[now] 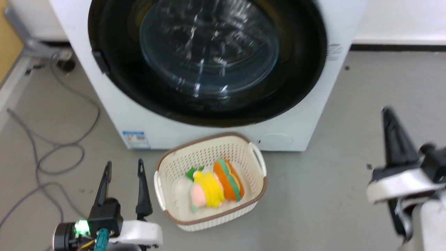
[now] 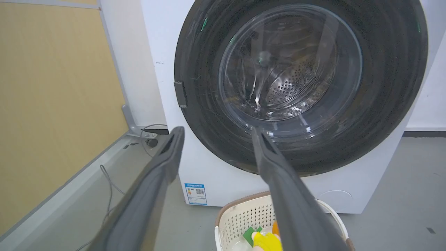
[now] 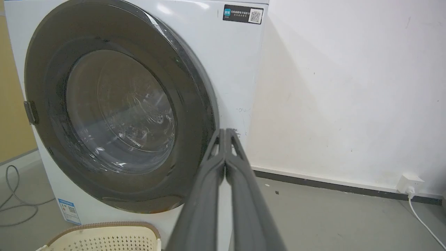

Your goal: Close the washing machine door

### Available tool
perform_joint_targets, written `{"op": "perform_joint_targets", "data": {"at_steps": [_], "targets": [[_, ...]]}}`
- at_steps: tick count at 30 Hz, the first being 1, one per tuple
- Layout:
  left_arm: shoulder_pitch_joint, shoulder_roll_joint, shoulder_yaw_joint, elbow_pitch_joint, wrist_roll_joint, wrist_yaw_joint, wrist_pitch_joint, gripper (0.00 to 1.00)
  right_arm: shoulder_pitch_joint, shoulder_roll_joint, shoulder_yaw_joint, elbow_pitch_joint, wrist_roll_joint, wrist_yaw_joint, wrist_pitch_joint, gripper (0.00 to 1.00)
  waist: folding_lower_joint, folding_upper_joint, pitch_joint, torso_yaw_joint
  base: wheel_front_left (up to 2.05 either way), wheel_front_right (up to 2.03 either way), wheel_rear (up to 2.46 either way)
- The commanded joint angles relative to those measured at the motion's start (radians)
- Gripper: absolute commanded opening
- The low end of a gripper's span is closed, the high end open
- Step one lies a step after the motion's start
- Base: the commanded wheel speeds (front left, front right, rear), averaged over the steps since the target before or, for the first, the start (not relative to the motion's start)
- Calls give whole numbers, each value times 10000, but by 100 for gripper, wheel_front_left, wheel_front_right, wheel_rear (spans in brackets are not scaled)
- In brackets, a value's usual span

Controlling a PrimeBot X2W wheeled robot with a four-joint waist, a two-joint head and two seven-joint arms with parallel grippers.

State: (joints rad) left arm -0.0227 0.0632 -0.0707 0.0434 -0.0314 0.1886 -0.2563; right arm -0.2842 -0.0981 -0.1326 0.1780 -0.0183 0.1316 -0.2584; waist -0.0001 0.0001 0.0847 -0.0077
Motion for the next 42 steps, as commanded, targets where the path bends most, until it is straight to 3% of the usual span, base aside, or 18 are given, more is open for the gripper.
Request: {"op": "perform_joint_targets", "data": {"at_steps": [1, 2, 3, 4, 19, 20, 42], "targets": [[201, 69, 40, 22, 75, -56, -55, 100, 333, 128, 29, -83, -10, -9, -34, 17, 1, -1, -329, -278, 0, 0, 0], [288, 85, 44, 26, 88, -66, -55, 100, 518, 197, 50, -130, -9, -9, -34, 39, 1, -1, -415, -323, 0, 0, 0], [374, 101, 47, 26, 102, -72, -55, 100, 701, 259, 62, -178, -6, -9, -34, 93, 1, -1, -498, -366, 0, 0, 0], [457, 110, 47, 15, 113, -75, -55, 100, 877, 313, 81, -246, 1, -9, -34, 100, 1, -1, -588, -407, 0, 0, 0], [1076, 209, -44, -167, 172, -164, -55, 100, 3036, 476, -208, -788, 954, -9, -34, 100, 1, -1, -1168, -601, 0, 0, 0], [923, 163, -41, -165, 182, -156, 7, 0, 2936, 445, -218, -726, 914, 0, 5, 0, 1, -1, -1171, -600, 0, 0, 0], [816, 104, 65, -206, 202, -417, 403, 0, 2919, 448, 6, -884, 803, -1, 403, 0, 1, -1, -1124, -498, 0, 0, 0]]}}
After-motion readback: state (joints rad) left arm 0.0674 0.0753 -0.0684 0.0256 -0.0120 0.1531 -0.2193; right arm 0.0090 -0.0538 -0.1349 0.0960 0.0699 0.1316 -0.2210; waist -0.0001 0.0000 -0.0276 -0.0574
